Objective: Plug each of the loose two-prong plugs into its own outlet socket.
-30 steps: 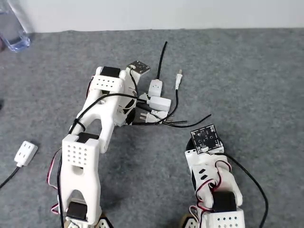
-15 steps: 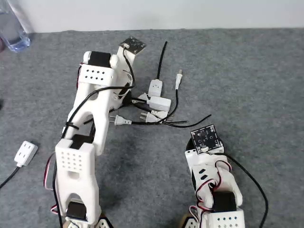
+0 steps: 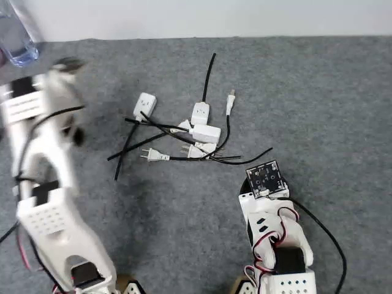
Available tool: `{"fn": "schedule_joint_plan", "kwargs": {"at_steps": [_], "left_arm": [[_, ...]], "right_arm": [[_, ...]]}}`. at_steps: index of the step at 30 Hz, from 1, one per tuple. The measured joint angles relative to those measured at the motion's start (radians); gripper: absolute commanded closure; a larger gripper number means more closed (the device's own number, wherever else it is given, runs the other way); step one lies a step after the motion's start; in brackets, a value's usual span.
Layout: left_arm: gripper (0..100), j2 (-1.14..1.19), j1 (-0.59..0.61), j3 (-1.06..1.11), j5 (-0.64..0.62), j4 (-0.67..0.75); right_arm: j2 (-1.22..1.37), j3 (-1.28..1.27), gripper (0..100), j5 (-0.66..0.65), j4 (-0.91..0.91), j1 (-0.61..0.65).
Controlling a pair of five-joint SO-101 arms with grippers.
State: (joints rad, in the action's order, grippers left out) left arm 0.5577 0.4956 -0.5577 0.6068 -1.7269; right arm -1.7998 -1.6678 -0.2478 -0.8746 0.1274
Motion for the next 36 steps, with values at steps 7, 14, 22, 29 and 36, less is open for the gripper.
{"fn": "schedule_joint_plan", "kwargs": {"at_steps": [7, 14, 22, 29, 36], "left_arm": [[97, 0.0, 0.321, 0.0, 0.221, 0.0], [97, 0.094, 0.468, 0.0, 0.354, 0.0], [97, 0.255, 0.474, 0.0, 0.371, 0.048], [81, 0.265, 0.474, -0.005, 0.387, 0.051], [73, 0.265, 0.474, -0.201, 0.316, 0.008]], "right_arm": [[0.0, 0.0, 82.2, 0.0, 0.0, 0.0], [0.0, 0.0, 82.2, 0.0, 0.0, 0.002], [0.0, 0.0, 82.2, 0.0, 0.0, 0.002], [0.0, 0.0, 82.2, 0.0, 0.0, 0.002], [0.0, 0.0, 82.2, 0.0, 0.0, 0.002]]}}
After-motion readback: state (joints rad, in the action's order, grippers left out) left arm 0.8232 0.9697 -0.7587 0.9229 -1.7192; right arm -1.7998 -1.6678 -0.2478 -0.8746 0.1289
